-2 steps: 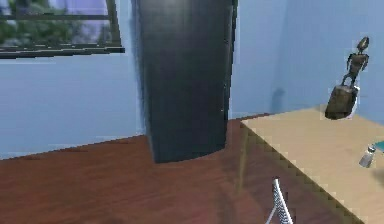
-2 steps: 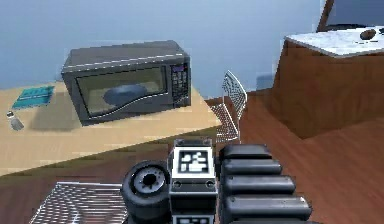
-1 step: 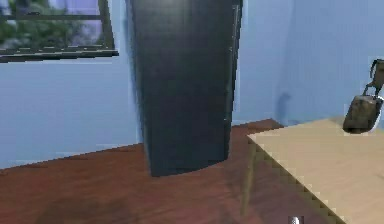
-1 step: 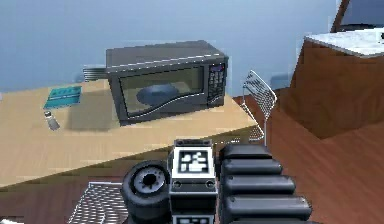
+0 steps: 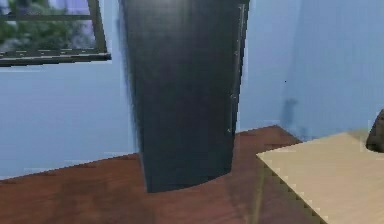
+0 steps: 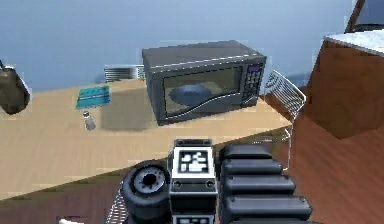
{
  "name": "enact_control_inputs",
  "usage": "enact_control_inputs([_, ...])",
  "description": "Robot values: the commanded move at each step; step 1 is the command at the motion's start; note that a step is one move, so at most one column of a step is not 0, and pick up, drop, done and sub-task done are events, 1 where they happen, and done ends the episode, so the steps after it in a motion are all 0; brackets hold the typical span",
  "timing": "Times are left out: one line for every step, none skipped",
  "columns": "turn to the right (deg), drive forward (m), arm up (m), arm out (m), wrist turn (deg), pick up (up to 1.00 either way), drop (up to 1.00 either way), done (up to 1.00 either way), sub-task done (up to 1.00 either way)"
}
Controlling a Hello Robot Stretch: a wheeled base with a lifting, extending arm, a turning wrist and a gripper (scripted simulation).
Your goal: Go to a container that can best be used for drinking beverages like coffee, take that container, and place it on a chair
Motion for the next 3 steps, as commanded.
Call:
enact_control_inputs([-45.0, 0.0, 0.0, 0.0, 0.0, 0.0, 0.0, 0.0, 0.0])
enact_control_inputs([-45.0, 0.0, 0.0, 0.0, 0.0, 0.0, 0.0, 0.0, 0.0])
enact_control_inputs([-6.0, 0.0, 0.0, 0.0, 0.0, 0.0, 0.0, 0.0, 0.0])
